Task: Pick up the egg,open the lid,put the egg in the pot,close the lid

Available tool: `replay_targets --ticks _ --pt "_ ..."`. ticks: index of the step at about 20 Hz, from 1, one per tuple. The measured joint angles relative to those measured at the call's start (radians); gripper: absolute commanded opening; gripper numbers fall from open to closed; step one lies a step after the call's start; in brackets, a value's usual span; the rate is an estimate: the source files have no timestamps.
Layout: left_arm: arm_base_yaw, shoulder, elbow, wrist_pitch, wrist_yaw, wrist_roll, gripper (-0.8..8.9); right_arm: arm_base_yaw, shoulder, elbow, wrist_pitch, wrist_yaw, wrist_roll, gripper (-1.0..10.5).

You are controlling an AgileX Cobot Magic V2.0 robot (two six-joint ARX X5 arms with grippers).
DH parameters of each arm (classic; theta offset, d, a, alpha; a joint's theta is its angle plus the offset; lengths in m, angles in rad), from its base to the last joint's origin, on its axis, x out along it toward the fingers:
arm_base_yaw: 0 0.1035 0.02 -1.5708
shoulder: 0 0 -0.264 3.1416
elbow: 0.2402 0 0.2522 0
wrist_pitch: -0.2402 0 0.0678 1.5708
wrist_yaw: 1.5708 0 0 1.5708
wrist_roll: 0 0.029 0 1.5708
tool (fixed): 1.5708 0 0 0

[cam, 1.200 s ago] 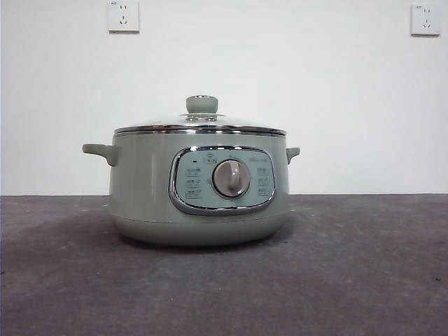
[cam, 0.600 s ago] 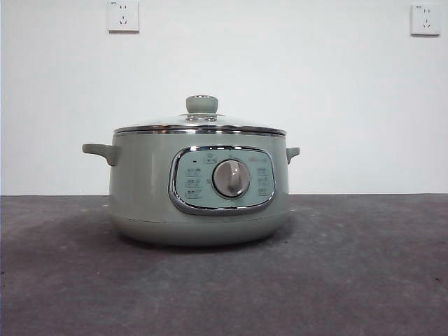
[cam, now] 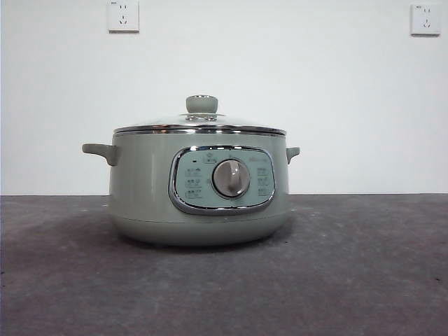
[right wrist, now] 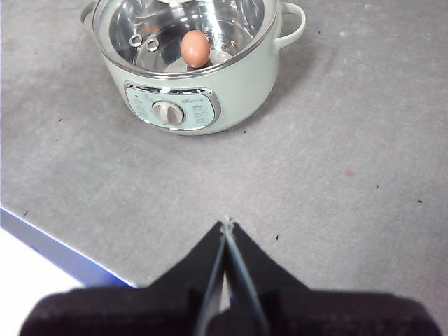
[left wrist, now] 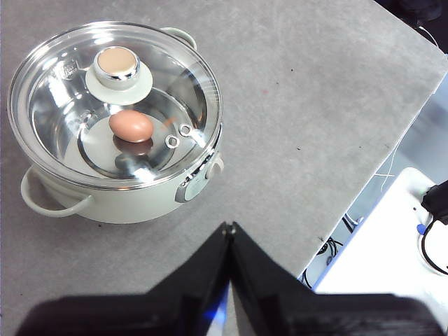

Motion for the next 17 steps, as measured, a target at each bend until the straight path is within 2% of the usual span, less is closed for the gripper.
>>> replay_targets --ticks 11,14,17 --pt "0.000 0.013 0.000 0.038 -0.014 0.001 -0.04 0.000 0.000 0.000 0.000 0.000 0.001 0.0" --pt "0.023 0.010 0.000 0.187 -0.036 0.020 -0.04 0.000 0.000 0.000 0.000 0.000 0.001 0.0" --pt "0.127 -0.064 -0.067 0.441 -0.019 0.092 -0.04 0.000 0.000 0.000 0.000 0.000 0.001 0.0"
